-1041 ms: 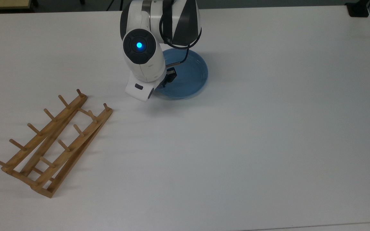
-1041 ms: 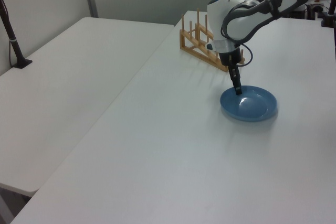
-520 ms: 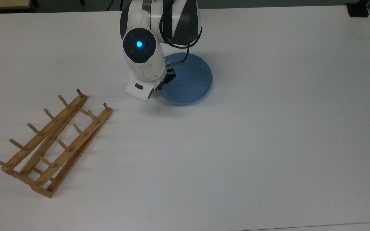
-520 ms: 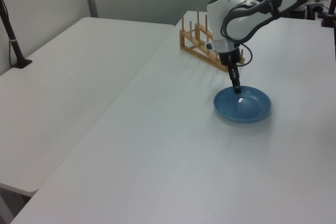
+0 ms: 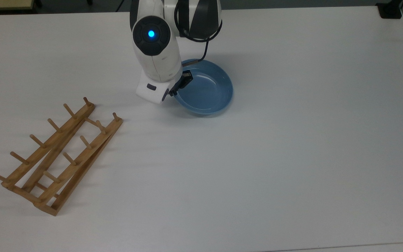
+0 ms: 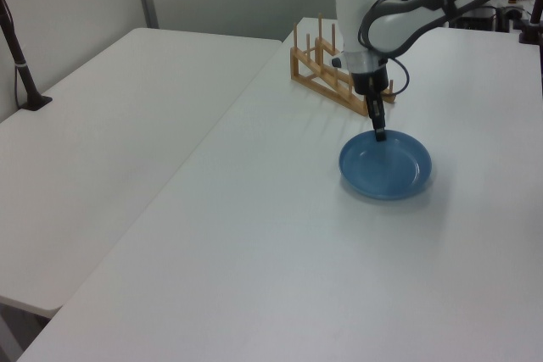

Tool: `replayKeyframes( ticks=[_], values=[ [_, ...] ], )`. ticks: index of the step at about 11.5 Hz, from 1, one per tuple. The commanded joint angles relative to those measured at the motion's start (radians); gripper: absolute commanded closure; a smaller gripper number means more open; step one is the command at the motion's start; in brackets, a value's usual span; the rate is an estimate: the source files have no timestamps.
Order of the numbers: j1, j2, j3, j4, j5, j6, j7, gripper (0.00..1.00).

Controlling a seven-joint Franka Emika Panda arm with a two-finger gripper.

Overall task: Place plate in plate rack
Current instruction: 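Close the gripper on the blue plate's rim, then lift the plate by its rim and carry it over the rack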

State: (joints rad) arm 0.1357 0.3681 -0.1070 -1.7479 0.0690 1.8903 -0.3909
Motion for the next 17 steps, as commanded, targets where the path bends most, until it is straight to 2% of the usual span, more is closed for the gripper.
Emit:
replayKeyframes(
  ticks=[1, 2, 4, 7, 8, 10, 13, 17],
  values=[
    [0.013, -0.079, -0.014, -0.004, 0.008, -0.030, -0.035, 1.00],
    [0.010, -0.101, -0.016, 0.001, 0.002, -0.027, -0.037, 1.00],
    [0.002, -0.113, -0.034, 0.069, -0.017, -0.025, -0.060, 1.00],
    [0.001, -0.133, -0.115, 0.123, -0.038, 0.018, -0.188, 1.00],
    [0.001, -0.133, -0.153, 0.154, -0.041, 0.097, -0.239, 1.00],
    [-0.001, -0.132, -0.244, 0.153, -0.026, 0.295, -0.314, 1.00],
    [-0.011, -0.120, -0.310, 0.143, 0.061, 0.539, -0.379, 1.00],
    [-0.034, -0.101, -0.362, 0.143, 0.135, 0.653, -0.462, 1.00]
  ],
)
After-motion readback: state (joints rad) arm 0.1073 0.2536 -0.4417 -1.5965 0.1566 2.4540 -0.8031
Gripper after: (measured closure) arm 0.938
